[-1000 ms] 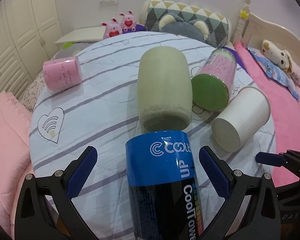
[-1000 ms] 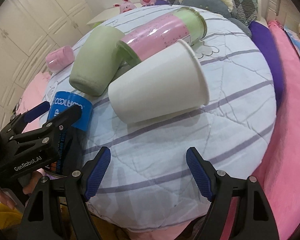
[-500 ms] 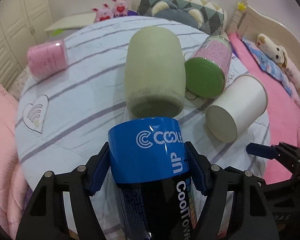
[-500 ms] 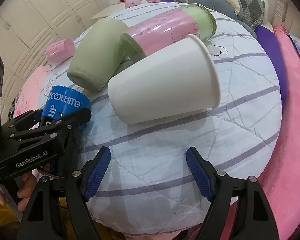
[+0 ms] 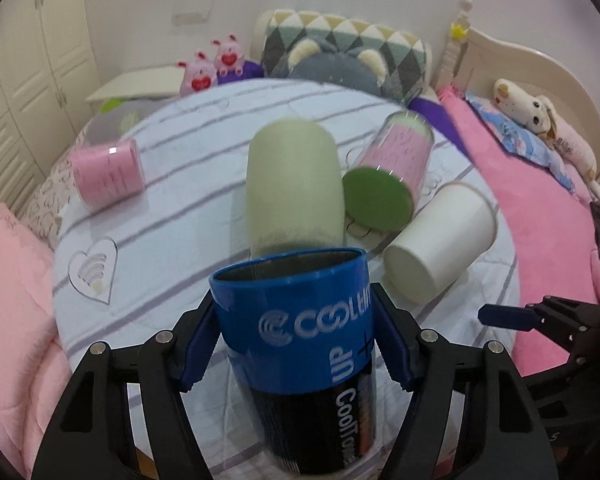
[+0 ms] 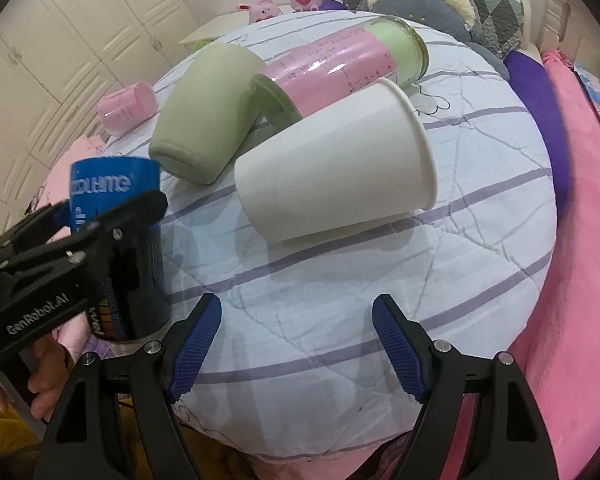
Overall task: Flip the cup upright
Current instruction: 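Grasp the blue cup with the left gripper and tilt it upright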
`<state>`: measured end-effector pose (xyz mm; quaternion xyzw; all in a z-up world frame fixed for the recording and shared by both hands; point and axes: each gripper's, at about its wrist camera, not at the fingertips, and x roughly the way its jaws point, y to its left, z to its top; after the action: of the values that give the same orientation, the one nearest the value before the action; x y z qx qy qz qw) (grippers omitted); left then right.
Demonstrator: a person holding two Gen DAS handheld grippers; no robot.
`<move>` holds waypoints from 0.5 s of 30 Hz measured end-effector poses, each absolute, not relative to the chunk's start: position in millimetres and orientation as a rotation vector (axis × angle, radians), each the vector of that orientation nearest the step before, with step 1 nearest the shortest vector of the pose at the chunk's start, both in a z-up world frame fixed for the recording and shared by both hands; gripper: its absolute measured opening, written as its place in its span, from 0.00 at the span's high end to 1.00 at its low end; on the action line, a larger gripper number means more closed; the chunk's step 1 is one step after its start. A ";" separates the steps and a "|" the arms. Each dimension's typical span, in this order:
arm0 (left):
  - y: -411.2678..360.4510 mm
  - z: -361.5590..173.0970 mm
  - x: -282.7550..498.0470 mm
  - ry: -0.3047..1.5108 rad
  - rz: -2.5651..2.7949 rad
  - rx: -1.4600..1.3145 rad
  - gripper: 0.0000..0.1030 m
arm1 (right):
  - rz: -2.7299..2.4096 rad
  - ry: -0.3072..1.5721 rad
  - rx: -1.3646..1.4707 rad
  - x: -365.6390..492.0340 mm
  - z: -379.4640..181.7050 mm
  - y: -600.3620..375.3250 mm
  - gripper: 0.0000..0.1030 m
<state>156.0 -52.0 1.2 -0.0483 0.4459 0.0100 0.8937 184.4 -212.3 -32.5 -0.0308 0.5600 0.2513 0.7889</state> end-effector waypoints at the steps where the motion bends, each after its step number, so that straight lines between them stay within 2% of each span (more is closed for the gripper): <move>1: -52.1 3.4 156.6 0.919 0.021 -0.098 0.31 | 0.540 1.202 -0.066 182.8 -30.8 -212.4 0.23; 15: -57.9 14.9 142.3 0.878 -0.016 -0.071 0.33 | 0.509 1.166 -0.055 164.4 -17.8 -214.2 0.23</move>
<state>142.3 -57.9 14.9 -0.0344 0.4247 -0.0076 0.9046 164.4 -214.2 -17.8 -0.0259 0.5446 0.2376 0.8039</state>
